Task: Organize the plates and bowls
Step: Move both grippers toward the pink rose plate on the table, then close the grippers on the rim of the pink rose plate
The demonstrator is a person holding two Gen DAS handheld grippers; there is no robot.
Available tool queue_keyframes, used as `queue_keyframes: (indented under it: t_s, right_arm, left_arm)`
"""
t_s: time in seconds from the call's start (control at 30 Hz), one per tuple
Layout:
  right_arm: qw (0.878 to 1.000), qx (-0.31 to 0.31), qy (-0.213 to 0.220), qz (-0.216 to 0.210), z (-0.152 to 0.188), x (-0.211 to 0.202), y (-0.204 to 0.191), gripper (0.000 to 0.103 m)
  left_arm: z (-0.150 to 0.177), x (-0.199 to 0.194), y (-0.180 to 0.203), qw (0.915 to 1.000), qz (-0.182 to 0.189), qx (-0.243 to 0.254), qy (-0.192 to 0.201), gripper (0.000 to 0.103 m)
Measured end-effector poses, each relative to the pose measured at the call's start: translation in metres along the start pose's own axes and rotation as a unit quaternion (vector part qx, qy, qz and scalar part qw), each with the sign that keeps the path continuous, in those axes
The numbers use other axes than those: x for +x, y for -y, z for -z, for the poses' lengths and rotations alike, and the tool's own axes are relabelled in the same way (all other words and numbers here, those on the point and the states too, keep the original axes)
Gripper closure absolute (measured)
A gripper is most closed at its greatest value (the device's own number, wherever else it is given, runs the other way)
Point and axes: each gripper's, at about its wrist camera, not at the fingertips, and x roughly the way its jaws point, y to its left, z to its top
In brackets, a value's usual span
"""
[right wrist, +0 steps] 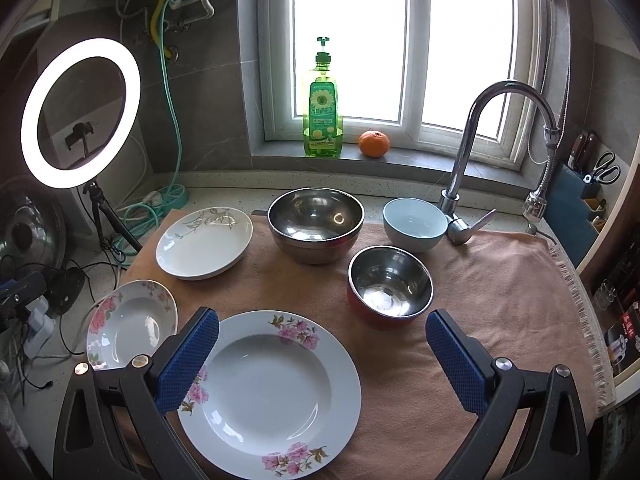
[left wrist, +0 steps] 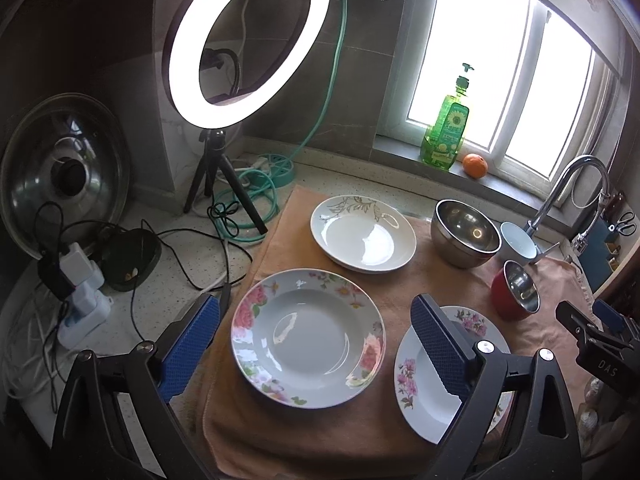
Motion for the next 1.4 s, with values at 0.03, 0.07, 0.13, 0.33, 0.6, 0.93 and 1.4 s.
queue_keyframes:
  t_s: [0.03,0.07,0.13,0.33,0.6,0.93,1.4]
  right_arm:
    - [1.0,-0.002,0.0,-0.003,-0.001,0.002,-0.003,0.001]
    - [1.0,-0.005,-0.001,-0.007,-0.002,0.004,-0.007,0.001]
    - [1.0,-0.013,-0.003,-0.015,-0.004,0.009,-0.014,0.001]
    - [0.999,-0.028,-0.014,-0.043,-0.01,0.028,-0.036,0.017]
    - [0.989,-0.016,-0.09,-0.116,-0.002,0.071,-0.062,0.05]
    - [0.971,-0.02,-0.155,-0.182,0.003,0.112,-0.097,0.068]
    - [0.949,-0.005,-0.227,-0.218,0.011,0.164,-0.121,0.085]
  left_arm:
    - [0.0,0.002,-0.003,1.0,-0.001,-0.003,-0.004,0.007]
    - [0.0,0.004,-0.006,1.0,-0.002,-0.006,-0.007,0.008]
    - [0.0,0.009,-0.012,0.9998,-0.004,-0.012,-0.015,0.01]
    - [0.004,0.025,-0.033,0.9986,-0.01,-0.03,-0.042,0.017]
    - [0.018,0.053,-0.063,0.9928,-0.004,-0.076,-0.093,0.032]
    - [0.035,0.09,-0.086,0.9793,0.042,-0.125,-0.153,0.063]
    - [0.041,0.116,-0.101,0.9708,0.052,-0.151,-0.179,0.077]
